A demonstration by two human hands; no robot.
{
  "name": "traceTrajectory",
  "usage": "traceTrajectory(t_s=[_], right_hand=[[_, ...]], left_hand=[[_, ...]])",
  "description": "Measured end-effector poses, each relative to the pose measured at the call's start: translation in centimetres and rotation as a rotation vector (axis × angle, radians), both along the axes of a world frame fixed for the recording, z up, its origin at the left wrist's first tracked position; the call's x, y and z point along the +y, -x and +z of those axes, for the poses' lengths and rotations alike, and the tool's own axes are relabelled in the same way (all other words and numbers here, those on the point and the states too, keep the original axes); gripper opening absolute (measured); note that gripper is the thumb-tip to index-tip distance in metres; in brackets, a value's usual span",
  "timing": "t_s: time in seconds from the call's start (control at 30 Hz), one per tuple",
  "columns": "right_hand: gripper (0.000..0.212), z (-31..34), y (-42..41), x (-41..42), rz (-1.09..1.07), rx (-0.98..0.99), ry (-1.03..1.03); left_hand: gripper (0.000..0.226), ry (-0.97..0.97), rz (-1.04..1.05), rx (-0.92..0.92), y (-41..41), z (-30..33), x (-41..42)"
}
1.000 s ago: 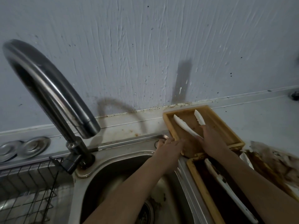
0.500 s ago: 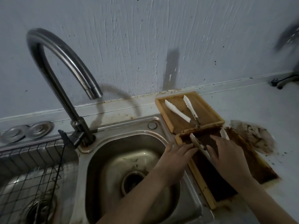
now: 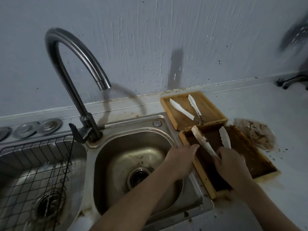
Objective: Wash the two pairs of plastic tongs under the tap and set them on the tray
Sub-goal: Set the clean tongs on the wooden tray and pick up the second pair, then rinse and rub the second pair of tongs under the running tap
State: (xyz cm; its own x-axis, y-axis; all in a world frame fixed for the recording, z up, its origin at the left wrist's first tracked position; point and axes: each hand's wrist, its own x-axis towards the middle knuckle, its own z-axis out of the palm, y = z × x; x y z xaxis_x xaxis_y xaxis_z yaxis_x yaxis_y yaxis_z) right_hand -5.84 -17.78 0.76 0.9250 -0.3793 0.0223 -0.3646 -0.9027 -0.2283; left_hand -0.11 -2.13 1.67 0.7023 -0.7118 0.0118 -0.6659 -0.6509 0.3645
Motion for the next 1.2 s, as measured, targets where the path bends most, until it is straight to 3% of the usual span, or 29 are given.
traceTrajectory(t_s=[0.1, 0.3, 0.53, 0.6, 0.7, 0.8, 0.9, 1.0, 1.13, 1.2], right_hand=[[0.012, 2.0, -0.1, 0.6, 0.035, -0.204, -0.212], [0.011, 7.7, -1.0, 3.4, 0.087, -0.488, -0.582], [0.021, 7.2, -5.1, 9.5, 0.001, -0.328, -1.671], [0.025, 5.9, -6.5, 11.5, -0.053, -0.225, -1.894], [0.025, 3.9, -7.9, 14.2, -0.126, -0.094, -1.942], [0.018, 2.7, -8.7, 15.9, -0.159, -0.018, -2.033], [0.018, 1.7, -9.4, 17.1, -0.156, 0.023, -2.142], [0.021, 1.0, -10.1, 18.1, -0.153, 0.053, -2.222], [0.019, 0.9, -10.6, 19.3, -0.136, 0.054, -2.249], [0.019, 0.6, -10.7, 19.8, -0.117, 0.050, -2.260]], left_hand=[[0.036, 0.151, 0.146, -0.063, -0.3, 1.0, 0.5], [0.030, 0.426, 0.418, -0.141, -2.9, 3.8, 4.5], [0.037, 0.553, 0.704, -0.234, -4.8, 4.7, 12.6], [0.040, 0.558, 0.768, -0.353, -4.9, 3.9, 14.9], [0.048, 0.573, 0.964, -0.450, -5.4, 2.7, 17.7], [0.057, 0.635, 1.130, -0.370, -5.7, 2.0, 19.9], [0.060, 0.689, 1.164, -0.250, -6.6, 1.4, 21.5], [0.047, 0.825, 1.159, -0.079, -7.3, 1.0, 22.2], [0.018, 0.813, 1.169, -0.150, -8.0, 0.8, 23.0], [0.014, 0.765, 1.151, -0.206, -8.2, 0.7, 23.4]])
